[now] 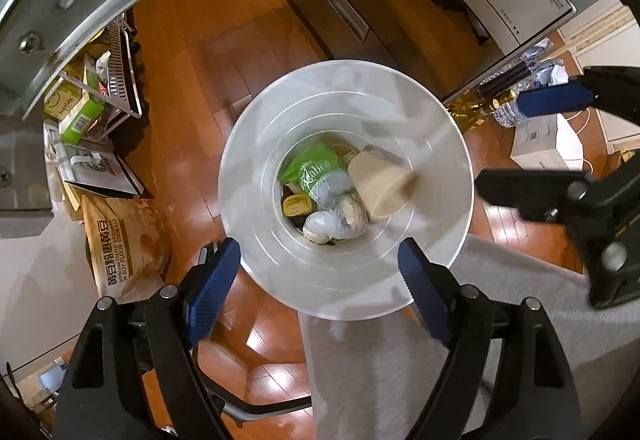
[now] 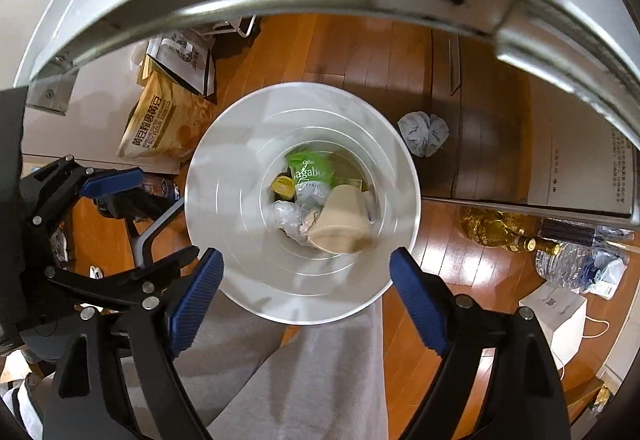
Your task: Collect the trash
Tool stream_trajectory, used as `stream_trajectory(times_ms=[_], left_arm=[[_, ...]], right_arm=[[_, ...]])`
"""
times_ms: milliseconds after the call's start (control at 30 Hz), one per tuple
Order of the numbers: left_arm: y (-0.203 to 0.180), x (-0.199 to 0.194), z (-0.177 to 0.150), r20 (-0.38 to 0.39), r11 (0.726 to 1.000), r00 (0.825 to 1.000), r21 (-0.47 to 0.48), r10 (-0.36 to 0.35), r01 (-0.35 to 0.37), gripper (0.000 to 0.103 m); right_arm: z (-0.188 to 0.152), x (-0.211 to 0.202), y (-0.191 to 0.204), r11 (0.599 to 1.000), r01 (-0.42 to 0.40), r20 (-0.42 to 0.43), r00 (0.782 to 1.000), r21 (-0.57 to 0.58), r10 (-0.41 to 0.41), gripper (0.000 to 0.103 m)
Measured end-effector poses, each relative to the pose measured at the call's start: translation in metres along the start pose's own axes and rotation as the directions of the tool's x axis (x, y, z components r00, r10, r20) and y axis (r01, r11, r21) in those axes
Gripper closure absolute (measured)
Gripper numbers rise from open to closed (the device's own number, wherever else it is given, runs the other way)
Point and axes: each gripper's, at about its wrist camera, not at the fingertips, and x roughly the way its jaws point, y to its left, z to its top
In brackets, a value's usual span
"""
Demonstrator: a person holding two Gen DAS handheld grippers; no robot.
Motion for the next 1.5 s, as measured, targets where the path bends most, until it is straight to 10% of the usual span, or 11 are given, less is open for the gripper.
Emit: stream_trajectory(times_ms=[700,1133,1500], left_arm=[[0.009,-0.084,-0.01,0.136,0.989,0.989,-0.125,-0.061,0.079,0.012],[0.033,-0.151,0.014,0.371,0.971,0.923,-0.239,0.102,-0.011,0.012],[0.056,-0.164,0.034,0.462,0.938,0.864,-0.344,0.201,-0.034,0.012]], right_arm=[[-0.024,-0.068,-0.008,1.0,-0.026,-0.009,1.0,-0.011,0.026,0.005],[0.012,-0.159,-0.003,1.0,-0.024,0.354,0.935,0.016,0.017,0.005],[0.041,-0.167,0.001,1.0,0.007,0.484,0.875,0.021,-0.016,0.005]])
